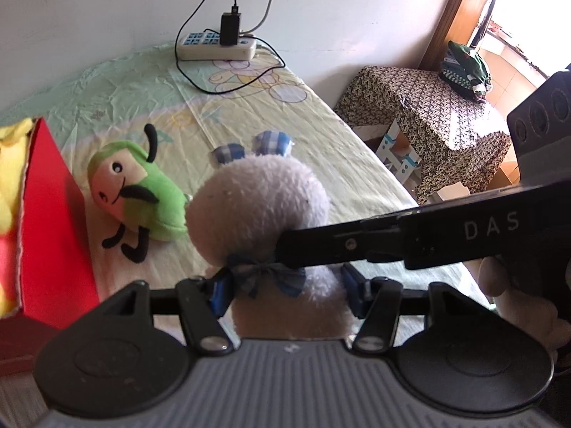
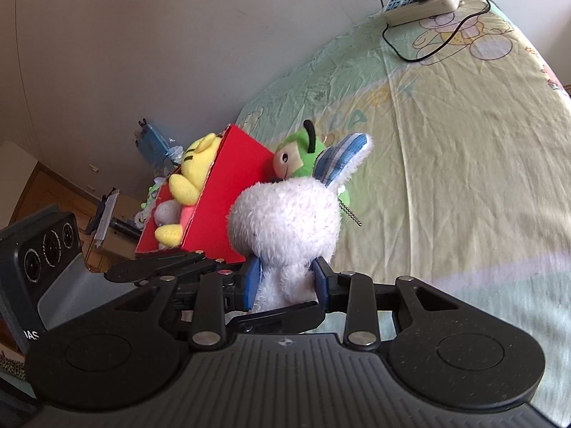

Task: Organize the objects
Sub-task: 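Carry the second bunny with both grippers over the red box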

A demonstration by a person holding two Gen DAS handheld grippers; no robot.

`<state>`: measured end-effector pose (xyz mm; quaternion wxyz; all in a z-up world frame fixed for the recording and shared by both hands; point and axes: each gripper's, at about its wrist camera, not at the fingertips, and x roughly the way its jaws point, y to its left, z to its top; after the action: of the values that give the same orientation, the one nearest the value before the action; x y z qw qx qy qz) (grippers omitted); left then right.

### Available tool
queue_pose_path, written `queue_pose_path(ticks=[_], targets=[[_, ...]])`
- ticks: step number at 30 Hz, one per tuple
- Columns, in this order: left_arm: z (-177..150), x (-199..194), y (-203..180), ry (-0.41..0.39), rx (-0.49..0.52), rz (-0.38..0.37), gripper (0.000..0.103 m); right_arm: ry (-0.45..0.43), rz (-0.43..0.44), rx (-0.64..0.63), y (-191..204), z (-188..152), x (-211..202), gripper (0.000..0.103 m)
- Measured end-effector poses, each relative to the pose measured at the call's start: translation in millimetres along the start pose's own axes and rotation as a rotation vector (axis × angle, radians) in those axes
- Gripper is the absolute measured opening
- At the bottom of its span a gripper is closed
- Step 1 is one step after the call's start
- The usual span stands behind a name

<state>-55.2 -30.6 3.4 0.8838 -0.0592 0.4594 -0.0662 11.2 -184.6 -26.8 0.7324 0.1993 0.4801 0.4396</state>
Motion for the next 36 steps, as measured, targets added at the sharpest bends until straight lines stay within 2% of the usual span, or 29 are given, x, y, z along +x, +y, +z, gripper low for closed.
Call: queue_pose_path(ticks=[8, 17, 26, 36], targets=[[-28, -38, 16, -0.019, -0.023, 0.027, 0.060, 0.059, 0.067, -0.042, 28, -11, 17, 0.035], [-47, -95, 48, -0.085, 0.041, -0.007, 0.060, 0.037, 0.096, -0.099, 82, -20, 28, 0.035], [-62, -153, 108, -0.185, 0.048, -0.057, 0.059, -0.021, 0.130, -0.135, 138, -25, 58, 0.035], [-67, -189, 178, -0.267, 0.023, -0.012, 0.059, -0.063, 0.161, -0.183, 187, -10, 121, 0.035]])
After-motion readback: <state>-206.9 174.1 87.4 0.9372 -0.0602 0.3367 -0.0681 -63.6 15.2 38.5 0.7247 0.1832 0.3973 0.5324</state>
